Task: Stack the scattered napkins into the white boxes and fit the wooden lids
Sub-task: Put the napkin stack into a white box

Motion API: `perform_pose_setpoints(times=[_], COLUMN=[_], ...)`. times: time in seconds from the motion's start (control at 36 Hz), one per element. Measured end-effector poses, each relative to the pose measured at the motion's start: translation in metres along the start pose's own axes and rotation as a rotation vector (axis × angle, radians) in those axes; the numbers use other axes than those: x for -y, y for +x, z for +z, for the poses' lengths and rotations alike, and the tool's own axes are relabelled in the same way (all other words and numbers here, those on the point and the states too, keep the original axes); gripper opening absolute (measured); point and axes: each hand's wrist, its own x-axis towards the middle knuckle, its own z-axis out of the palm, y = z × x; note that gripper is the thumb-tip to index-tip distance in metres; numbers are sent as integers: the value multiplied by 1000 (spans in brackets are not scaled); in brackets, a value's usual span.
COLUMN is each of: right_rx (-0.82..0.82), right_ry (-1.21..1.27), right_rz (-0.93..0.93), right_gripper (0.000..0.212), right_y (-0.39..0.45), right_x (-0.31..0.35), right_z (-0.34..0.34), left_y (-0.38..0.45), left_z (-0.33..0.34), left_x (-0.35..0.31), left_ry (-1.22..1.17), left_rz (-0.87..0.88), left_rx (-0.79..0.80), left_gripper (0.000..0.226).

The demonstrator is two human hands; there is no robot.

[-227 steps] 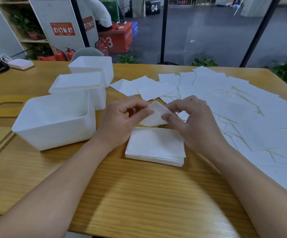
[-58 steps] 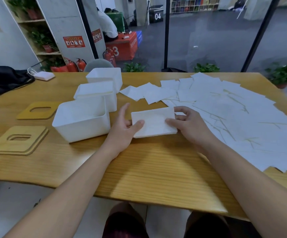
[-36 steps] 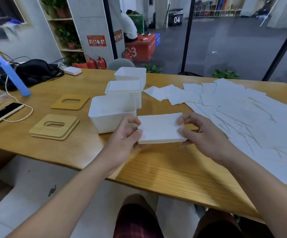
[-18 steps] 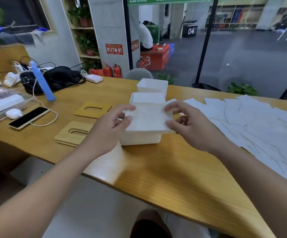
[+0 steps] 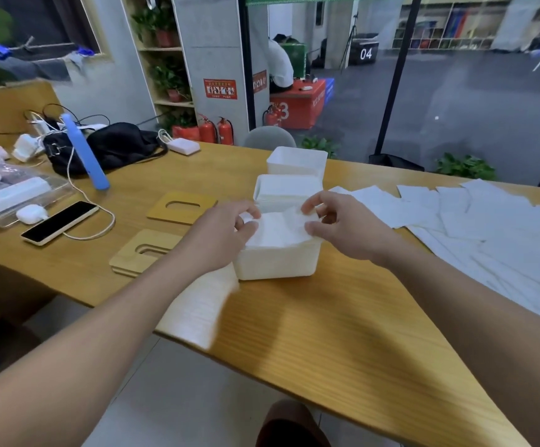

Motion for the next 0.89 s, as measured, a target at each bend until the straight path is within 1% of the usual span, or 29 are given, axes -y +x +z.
perform_pose_setpoints(times=[0.11,0.22,0.36,0.47,0.56,0.64,0.72,0.78,0.89], right_rx=[28,59,99,135,133,145,152,141,63], right_ry=[-45,-180,-360,-505,-544,-591,-628,-652,-730], right_rz=[0,-45,-90,-104,-118,-143,-146,-148,-170], right_gripper=[21,19,13,11,11,11,14,21,35], right_y=[-1,5,14,22,26,29,30,30,30], right_x=[-5,-3,3,3,3,4,3,0,-4], right_z=[-11,-13,-1,8,7,7,7,6,7], left_y=[-3,8,17,22,27,31,36,39,42], left_z=[4,-1,11,24,27,29,29,28,28], left_x=[-14,-16,-17,-15,-15,-18,-18,-16,-15], left_ry=[68,132,266,346,363,421,447,435,434], left_rz=[18,-6,-24,-60,-84,-89,-87,-87,-95], left_rx=[15,-16,24,12,26,59,114,123,122], left_gripper=[9,12,11,8,5,9,11,11,9])
